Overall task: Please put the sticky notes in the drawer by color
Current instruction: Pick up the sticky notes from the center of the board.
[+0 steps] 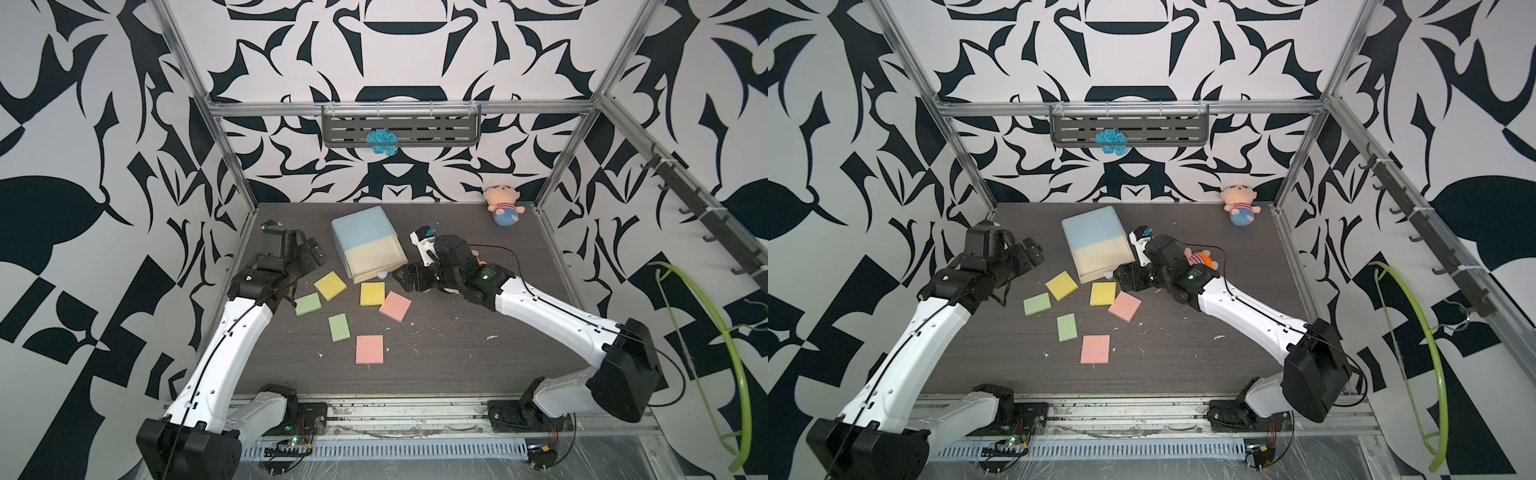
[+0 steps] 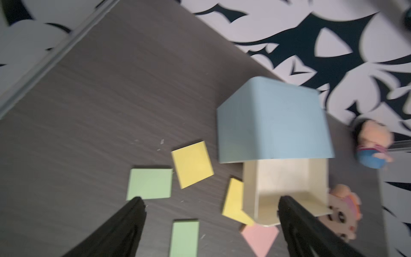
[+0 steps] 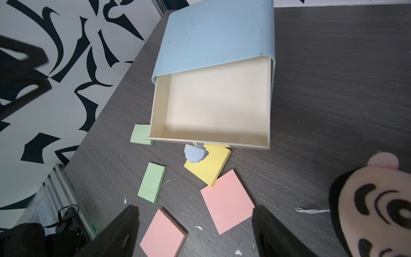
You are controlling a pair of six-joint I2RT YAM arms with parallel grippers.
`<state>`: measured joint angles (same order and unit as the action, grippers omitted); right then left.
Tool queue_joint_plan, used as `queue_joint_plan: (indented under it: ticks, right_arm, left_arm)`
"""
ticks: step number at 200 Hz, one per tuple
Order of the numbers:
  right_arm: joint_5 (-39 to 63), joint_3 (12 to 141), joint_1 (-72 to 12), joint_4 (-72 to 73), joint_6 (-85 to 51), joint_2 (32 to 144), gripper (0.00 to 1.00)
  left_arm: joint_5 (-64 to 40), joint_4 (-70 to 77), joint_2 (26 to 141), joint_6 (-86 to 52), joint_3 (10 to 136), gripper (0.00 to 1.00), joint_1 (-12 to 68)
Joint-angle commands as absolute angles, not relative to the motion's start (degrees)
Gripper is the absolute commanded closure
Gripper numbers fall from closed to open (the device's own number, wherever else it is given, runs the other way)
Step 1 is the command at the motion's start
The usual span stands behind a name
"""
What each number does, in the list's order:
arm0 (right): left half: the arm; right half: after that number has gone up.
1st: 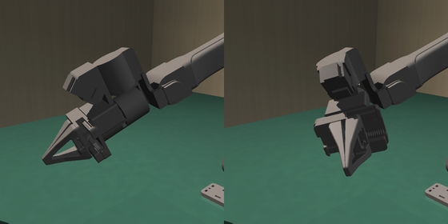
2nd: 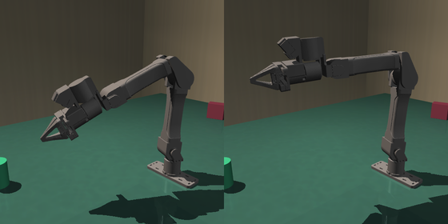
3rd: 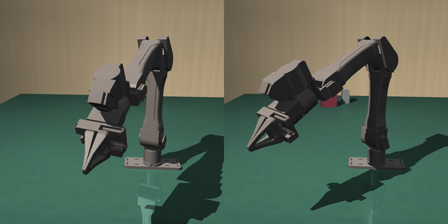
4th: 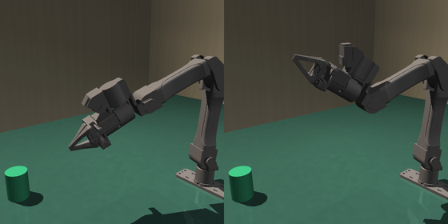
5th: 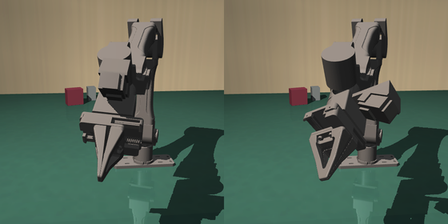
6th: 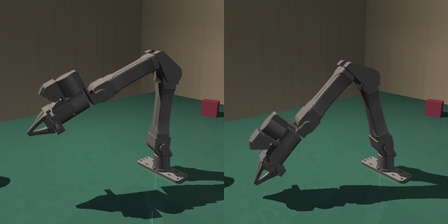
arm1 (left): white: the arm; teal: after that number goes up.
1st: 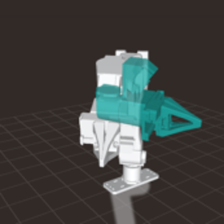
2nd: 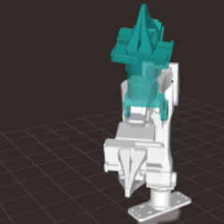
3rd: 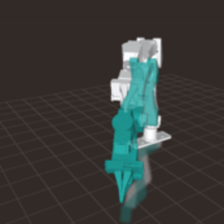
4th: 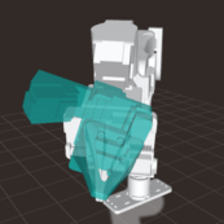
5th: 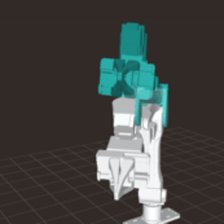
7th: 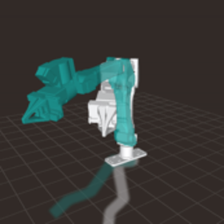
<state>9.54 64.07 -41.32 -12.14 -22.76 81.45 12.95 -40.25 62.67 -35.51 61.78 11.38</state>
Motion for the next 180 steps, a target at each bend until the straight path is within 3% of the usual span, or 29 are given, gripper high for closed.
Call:
queue_joint_plan:
  ticks: [1, 66, 76, 86, 104, 180]
  right_arm:
    - [11.86, 65.18, -41.13, -10.28, -19.95, 81.27, 0.16]
    - [13.40, 64.56, -41.26, -8.76, -20.58, 84.46, 0.16]
    - [13.25, 64.34, -41.12, -8.61, -20.58, 84.65, 0.16]
    - [13.18, 64.20, -41.13, -8.61, -20.57, 84.75, 0.16]
    - [12.94, 63.92, -41.12, -8.61, -20.52, 84.80, 0.16]
    - [10.83, 61.29, -41.11, -9.12, -20.26, 82.41, 0.17]
  left_arm:
    - [15.61, -48.50, 63.39, -30.61, 56.91, 0.01, 9.41]
    - [5.74, -42.90, 79.87, -21.35, 60.31, 0.00, 1.85]
    - [4.38, -42.65, 83.59, -20.13, 62.49, 0.13, 0.90]
    - [2.75, -42.58, 87.38, -19.66, 64.79, 0.33, -0.34]
    - [-0.87, -42.77, 93.74, -19.42, 68.73, 0.53, -2.48]
    - [1.09, -38.62, 106.34, -22.53, 69.26, 0.58, -4.73]
